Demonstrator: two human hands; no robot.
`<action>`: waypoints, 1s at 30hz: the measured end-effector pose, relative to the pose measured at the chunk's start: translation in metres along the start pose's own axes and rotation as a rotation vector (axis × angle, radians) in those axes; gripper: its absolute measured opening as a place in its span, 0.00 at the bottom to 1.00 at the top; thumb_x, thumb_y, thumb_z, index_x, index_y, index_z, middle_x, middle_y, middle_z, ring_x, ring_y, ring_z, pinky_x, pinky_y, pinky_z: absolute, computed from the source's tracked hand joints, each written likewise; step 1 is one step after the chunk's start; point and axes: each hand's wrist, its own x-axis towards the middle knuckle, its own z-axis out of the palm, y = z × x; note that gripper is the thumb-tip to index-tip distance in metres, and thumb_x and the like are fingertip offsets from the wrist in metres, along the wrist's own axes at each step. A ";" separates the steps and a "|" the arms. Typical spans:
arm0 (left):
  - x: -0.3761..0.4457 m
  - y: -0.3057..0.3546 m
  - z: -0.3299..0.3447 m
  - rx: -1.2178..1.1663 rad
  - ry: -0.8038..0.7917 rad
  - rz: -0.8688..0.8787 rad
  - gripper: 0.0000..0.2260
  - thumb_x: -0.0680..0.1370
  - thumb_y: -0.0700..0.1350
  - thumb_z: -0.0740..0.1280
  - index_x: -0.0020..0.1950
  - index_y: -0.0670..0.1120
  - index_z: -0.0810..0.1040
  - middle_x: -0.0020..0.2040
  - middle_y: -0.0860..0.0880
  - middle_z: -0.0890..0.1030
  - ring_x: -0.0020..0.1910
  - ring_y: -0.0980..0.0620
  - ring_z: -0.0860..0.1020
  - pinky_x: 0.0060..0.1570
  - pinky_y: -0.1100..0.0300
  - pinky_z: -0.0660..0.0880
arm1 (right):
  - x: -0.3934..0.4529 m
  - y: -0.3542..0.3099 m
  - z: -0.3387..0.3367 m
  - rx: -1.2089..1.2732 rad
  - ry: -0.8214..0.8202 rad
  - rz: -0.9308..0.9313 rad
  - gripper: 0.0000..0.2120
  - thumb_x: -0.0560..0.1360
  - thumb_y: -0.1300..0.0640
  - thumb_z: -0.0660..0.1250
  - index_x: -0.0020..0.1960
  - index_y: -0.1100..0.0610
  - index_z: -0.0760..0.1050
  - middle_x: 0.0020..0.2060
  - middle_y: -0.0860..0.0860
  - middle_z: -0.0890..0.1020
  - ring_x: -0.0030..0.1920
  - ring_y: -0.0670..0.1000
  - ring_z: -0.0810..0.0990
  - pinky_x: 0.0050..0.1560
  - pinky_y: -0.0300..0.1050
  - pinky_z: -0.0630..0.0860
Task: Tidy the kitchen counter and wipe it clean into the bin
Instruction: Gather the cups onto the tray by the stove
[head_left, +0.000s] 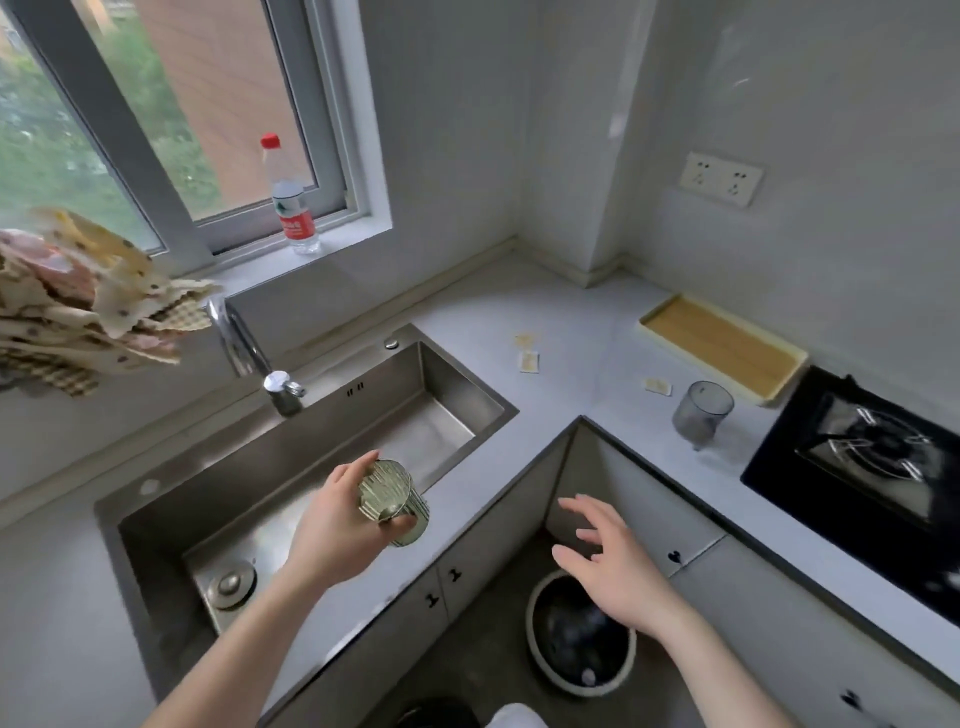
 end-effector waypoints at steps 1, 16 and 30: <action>0.005 0.015 0.008 0.007 -0.016 0.019 0.43 0.64 0.61 0.79 0.77 0.59 0.66 0.67 0.59 0.74 0.60 0.52 0.77 0.59 0.54 0.76 | 0.000 0.009 -0.012 0.008 0.022 0.009 0.24 0.77 0.46 0.70 0.69 0.33 0.67 0.73 0.33 0.62 0.67 0.41 0.73 0.67 0.47 0.74; 0.156 0.225 0.149 0.097 -0.384 0.362 0.43 0.66 0.58 0.77 0.78 0.56 0.63 0.71 0.54 0.70 0.65 0.49 0.76 0.63 0.52 0.76 | 0.006 0.107 -0.118 0.228 0.383 0.345 0.23 0.76 0.52 0.72 0.68 0.41 0.70 0.69 0.44 0.72 0.63 0.45 0.78 0.59 0.41 0.73; 0.292 0.298 0.290 0.228 -0.643 0.467 0.41 0.70 0.55 0.77 0.79 0.52 0.60 0.74 0.50 0.65 0.65 0.43 0.76 0.61 0.52 0.77 | 0.168 0.126 -0.166 0.246 0.446 0.587 0.32 0.74 0.51 0.68 0.77 0.48 0.65 0.75 0.48 0.66 0.57 0.48 0.80 0.59 0.45 0.78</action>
